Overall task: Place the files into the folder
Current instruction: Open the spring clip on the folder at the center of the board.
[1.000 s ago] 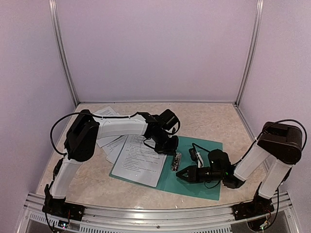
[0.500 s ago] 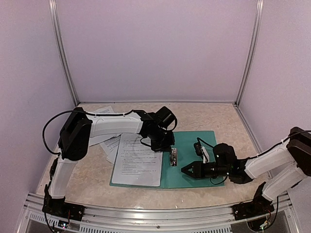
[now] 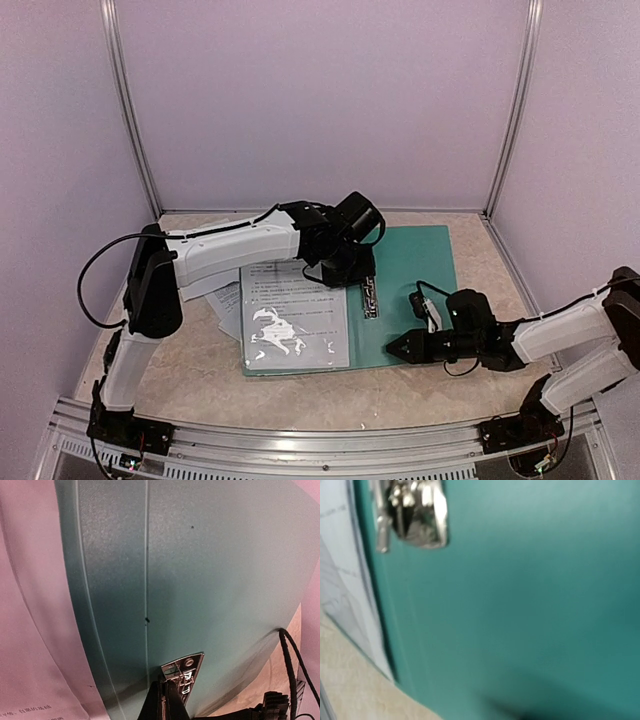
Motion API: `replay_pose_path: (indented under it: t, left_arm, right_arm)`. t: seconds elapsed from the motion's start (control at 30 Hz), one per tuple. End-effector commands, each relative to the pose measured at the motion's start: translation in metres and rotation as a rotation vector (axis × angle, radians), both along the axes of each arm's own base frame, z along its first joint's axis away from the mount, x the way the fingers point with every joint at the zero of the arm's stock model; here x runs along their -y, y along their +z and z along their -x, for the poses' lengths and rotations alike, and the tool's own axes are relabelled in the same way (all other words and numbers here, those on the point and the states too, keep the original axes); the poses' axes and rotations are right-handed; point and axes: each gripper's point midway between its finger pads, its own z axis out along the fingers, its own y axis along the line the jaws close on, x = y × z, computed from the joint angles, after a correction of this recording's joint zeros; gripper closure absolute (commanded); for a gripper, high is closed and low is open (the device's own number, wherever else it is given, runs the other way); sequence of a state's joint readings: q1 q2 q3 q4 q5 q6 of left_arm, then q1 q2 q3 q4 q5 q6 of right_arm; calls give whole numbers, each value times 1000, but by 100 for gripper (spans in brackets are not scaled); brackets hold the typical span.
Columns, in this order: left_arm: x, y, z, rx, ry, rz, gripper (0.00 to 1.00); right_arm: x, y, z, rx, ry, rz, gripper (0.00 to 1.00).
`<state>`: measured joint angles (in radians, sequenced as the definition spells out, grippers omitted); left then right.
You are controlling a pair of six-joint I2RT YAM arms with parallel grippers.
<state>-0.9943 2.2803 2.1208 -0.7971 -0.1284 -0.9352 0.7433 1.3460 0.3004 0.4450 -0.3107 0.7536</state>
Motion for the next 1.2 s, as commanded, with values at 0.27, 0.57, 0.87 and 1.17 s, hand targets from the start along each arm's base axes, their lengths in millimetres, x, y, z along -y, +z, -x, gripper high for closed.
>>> replay_pose_path:
  t: [0.27, 0.57, 0.87, 1.17]
  left_arm:
    - [-55, -29, -3, -128, 254, -24, 100]
    - [-73, -53, 3, -245, 326, 30, 100]
    - [-85, -76, 15, -327, 403, 56, 100]
    - [-95, -86, 16, -398, 486, 125, 100]
  right_arm:
    - [-7, -11, 1, -30, 51, -4, 71]
    - [-17, -5, -13, -36, 93, -35, 71]
    - [-47, -1, -23, -90, 197, -111, 72]
    - [-64, -9, -21, -171, 268, -178, 71]
